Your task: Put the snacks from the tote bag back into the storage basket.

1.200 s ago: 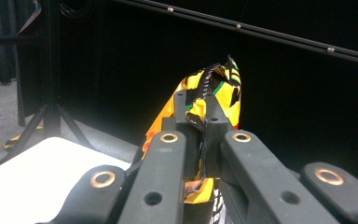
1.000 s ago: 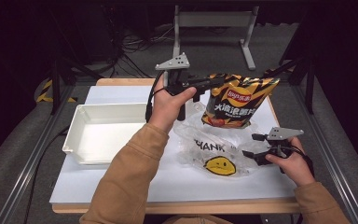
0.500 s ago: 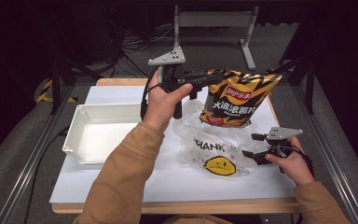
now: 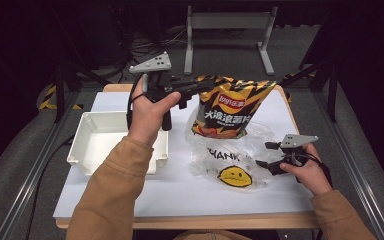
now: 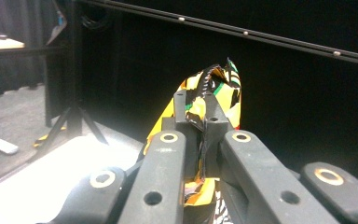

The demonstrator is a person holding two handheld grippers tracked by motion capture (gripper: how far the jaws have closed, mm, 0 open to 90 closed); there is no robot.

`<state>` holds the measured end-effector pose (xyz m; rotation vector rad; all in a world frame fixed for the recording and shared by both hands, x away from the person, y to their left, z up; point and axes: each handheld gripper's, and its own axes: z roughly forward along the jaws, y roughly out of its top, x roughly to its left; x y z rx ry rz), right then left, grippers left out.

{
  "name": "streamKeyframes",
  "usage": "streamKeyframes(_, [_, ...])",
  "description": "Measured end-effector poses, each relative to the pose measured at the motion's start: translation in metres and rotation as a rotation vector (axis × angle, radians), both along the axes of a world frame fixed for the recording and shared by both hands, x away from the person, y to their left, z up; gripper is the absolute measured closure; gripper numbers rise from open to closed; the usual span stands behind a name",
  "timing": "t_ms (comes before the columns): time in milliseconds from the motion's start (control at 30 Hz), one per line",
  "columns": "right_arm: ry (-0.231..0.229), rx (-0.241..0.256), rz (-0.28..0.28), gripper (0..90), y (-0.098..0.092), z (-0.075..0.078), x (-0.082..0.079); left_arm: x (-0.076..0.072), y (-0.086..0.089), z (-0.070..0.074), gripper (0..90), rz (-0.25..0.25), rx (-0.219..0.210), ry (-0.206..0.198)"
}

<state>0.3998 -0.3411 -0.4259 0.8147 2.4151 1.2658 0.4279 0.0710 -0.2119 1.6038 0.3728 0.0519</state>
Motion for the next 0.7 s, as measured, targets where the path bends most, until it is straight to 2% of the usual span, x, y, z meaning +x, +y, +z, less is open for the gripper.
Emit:
streamKeyframes(67, [0.003, -0.001, 0.001, 16.5, 0.0, -0.001, 0.0, -0.001, 0.002, 0.0, 88.8, 0.003, -0.001, 0.003])
streamKeyframes(333, [0.004, -0.001, -0.006, 16.6, -0.001, 0.0, -0.001, -0.004, 0.032, -0.001, 88.7, 0.044, -0.002, 0.001])
streamKeyframes(500, [-0.014, 0.002, -0.008, 17.1, -0.001, 0.002, -0.003, -0.005, 0.046, -0.002, 88.7, 0.067, -0.009, 0.002])
streamKeyframes(700, [-0.05, 0.03, -0.009, 17.7, -0.002, 0.01, -0.005, -0.005, 0.066, -0.005, 88.7, 0.107, -0.009, 0.007])
